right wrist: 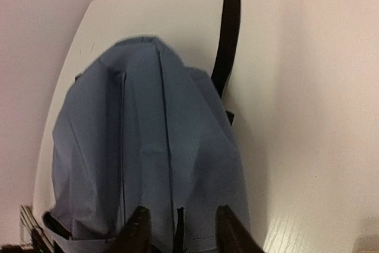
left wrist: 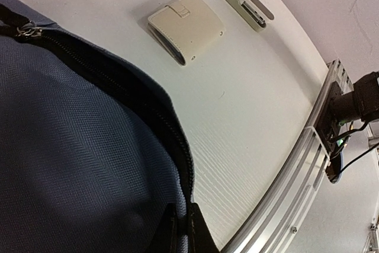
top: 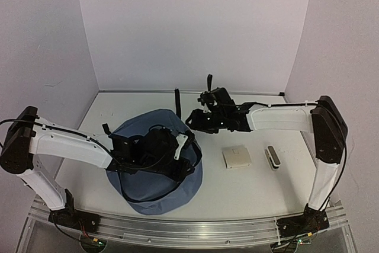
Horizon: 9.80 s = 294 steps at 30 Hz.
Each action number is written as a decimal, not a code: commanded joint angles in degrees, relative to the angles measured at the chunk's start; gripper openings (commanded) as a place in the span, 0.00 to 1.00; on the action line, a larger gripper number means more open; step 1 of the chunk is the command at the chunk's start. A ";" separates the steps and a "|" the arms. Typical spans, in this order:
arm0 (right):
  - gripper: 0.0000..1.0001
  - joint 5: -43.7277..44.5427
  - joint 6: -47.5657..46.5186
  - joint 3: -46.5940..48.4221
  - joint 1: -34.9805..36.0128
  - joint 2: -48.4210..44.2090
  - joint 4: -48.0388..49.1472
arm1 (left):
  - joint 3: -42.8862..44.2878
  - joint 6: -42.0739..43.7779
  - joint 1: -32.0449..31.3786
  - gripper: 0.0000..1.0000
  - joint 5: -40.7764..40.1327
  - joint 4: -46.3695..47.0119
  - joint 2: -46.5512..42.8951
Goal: Pack the student bag
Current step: Zip the student bag at the center of the board, then adjust the student bag at the center of the board, then unzip the student bag at the center of the board.
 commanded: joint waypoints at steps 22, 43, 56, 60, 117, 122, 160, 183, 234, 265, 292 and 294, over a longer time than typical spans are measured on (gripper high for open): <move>0.98 4.78 5.99 -24.08 -8.98 -41.85 -5.60 | 27.09 -3.71 10.36 0.56 -2.57 3.13 16.53; 0.63 5.75 16.62 -30.01 9.63 -35.20 -5.18 | 16.34 9.16 48.85 0.89 16.90 -34.85 -10.95; 0.48 2.28 17.21 -30.40 11.61 -24.49 5.95 | 13.01 14.15 51.44 0.90 15.45 -31.57 -13.79; 0.25 2.80 16.18 -28.76 11.61 -21.16 6.09 | 11.48 14.75 51.52 0.90 13.65 -31.47 -14.95; 0.59 -7.66 -3.85 -16.51 -13.95 -31.80 -4.80 | -10.61 -6.93 56.65 0.02 31.09 7.16 -0.41; 0.59 -5.01 -2.59 -15.88 -8.97 -30.28 -4.84 | -16.42 -10.76 53.01 0.00 32.37 10.41 -5.96; 0.45 20.48 -1.39 20.89 13.97 8.51 -17.59 | 23.71 13.66 41.45 0.82 24.14 -39.04 -6.31; 0.40 26.21 -4.75 36.00 10.30 21.33 -24.18 | 21.37 22.27 43.14 0.80 32.58 -23.68 5.60; 0.00 23.89 -1.50 22.80 10.27 9.55 -20.96 | 21.63 18.13 43.18 0.00 34.48 -21.96 13.98; 0.00 14.54 4.90 -7.74 10.52 -9.25 -14.76 | 21.56 18.93 43.97 0.00 29.27 -23.10 12.91; 0.00 11.97 12.50 -25.36 11.49 -15.18 -10.94 | 21.03 19.31 45.10 0.00 30.93 -22.41 12.23; 0.00 11.71 11.20 -23.71 11.66 -16.62 -10.98 | 20.80 19.80 45.03 0.00 32.30 -22.18 11.53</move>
